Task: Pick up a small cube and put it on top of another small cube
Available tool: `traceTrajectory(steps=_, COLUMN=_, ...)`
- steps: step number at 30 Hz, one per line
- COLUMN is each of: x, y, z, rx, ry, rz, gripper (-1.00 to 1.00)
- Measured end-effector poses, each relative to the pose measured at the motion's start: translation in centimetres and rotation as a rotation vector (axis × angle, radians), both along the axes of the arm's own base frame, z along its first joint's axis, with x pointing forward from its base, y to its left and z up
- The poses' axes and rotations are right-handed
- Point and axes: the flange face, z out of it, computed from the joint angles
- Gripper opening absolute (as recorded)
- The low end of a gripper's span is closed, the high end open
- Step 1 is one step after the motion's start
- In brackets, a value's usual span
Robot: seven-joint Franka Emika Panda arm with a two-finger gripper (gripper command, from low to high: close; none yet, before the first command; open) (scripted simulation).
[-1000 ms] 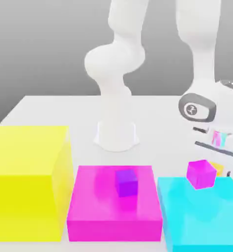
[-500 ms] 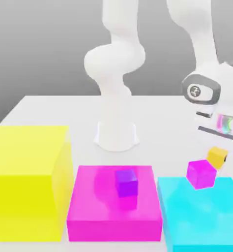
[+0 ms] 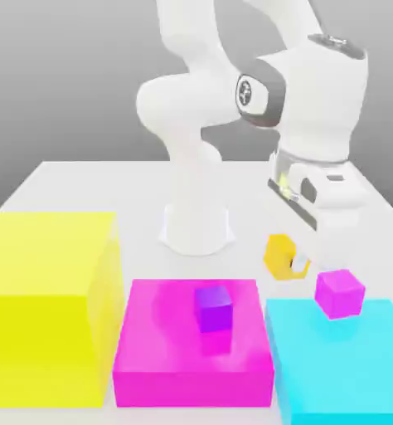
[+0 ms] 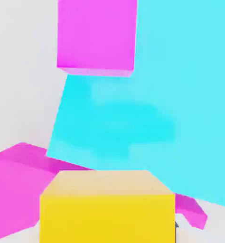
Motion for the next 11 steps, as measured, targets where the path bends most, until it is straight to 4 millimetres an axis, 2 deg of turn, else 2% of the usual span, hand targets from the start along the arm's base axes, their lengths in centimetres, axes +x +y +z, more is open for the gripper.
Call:
traceTrajectory(steps=2, x=-0.3, y=-3.7, z=0.4, rx=0.036, ry=0.000, rz=-0.081, gripper=-1.00)
traceTrajectory(steps=4, x=-0.4, y=-4.7, z=-1.1, rx=0.055, ry=0.001, rz=-0.101, gripper=-1.00)
traceTrajectory(steps=7, x=-0.5, y=-5.0, z=-4.3, rx=0.059, ry=0.000, rz=-0.108, gripper=-1.00)
traceTrajectory(steps=8, x=-0.5, y=-5.1, z=-5.4, rx=0.058, ry=-0.001, rz=-0.109, gripper=1.00)
traceTrajectory(steps=11, x=-0.5, y=-5.1, z=-5.4, rx=0.058, ry=0.000, rz=-0.109, gripper=1.00)
